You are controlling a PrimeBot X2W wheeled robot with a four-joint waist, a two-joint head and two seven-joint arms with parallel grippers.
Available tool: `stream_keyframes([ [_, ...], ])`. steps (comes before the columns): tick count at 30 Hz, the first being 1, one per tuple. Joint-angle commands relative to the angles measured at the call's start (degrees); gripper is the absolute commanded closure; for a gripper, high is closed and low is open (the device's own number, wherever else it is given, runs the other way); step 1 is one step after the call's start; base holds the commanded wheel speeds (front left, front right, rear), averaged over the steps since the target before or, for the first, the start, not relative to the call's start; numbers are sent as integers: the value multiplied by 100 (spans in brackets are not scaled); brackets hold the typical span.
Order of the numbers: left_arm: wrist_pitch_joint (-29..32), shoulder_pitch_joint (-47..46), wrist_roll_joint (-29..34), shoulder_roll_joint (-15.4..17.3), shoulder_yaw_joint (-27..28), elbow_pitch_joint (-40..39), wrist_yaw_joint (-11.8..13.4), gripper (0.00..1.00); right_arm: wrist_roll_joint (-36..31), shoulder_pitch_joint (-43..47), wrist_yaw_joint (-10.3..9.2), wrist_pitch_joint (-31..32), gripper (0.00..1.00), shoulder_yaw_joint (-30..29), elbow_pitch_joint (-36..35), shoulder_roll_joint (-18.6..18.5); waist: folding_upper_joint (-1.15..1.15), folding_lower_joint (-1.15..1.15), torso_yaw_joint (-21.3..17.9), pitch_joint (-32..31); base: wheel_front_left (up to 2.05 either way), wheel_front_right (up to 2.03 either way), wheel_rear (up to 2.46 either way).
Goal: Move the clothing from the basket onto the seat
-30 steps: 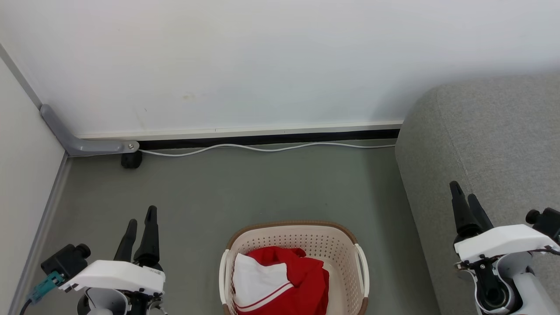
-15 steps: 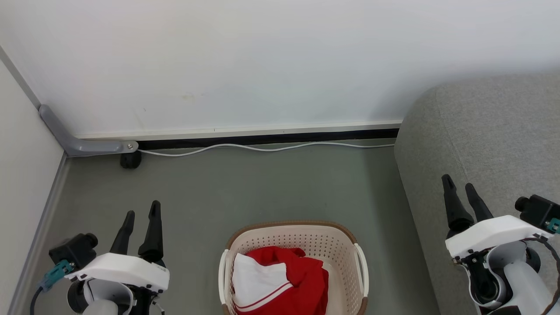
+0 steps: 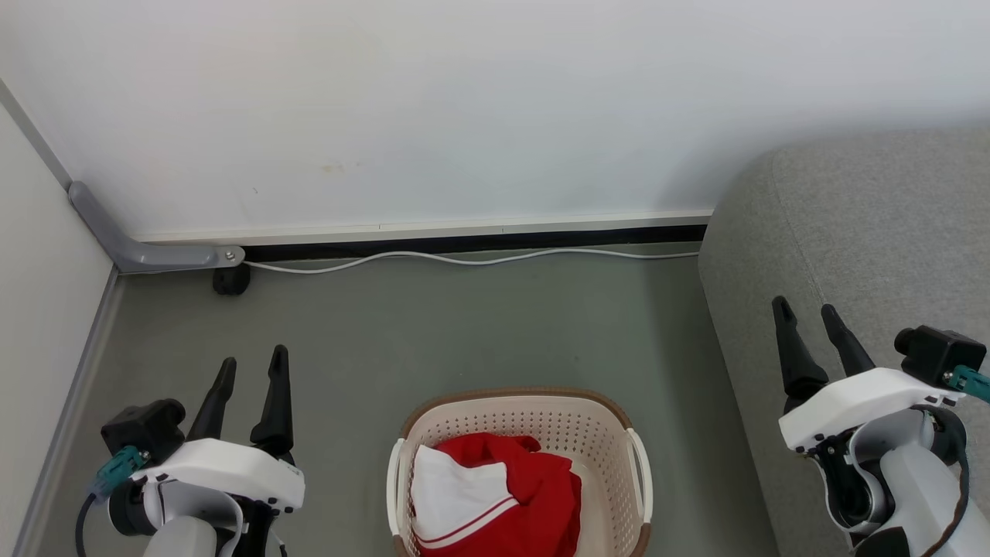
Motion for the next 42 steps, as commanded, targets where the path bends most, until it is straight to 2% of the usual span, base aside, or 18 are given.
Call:
stream_keyframes([
  [1, -93, -375, 214, 106, 167, -99, -33, 0, -177, -285, 21, -112, 0, 141, -69, -86, 0, 0, 7, 11, 0, 0, 0],
  [27, -513, -840, 1931, 61, 426, 312, -43, 0, -1680, -834, 26, -532, 0, 339, 389, -229, 0, 0, -10, 152, 0, 0, 0],
  [42, -518, -779, 2030, 9, 731, 353, -35, 0, -1933, -709, 26, -537, 0, -179, 315, -105, 0, 0, -21, 102, 0, 0, 0],
])
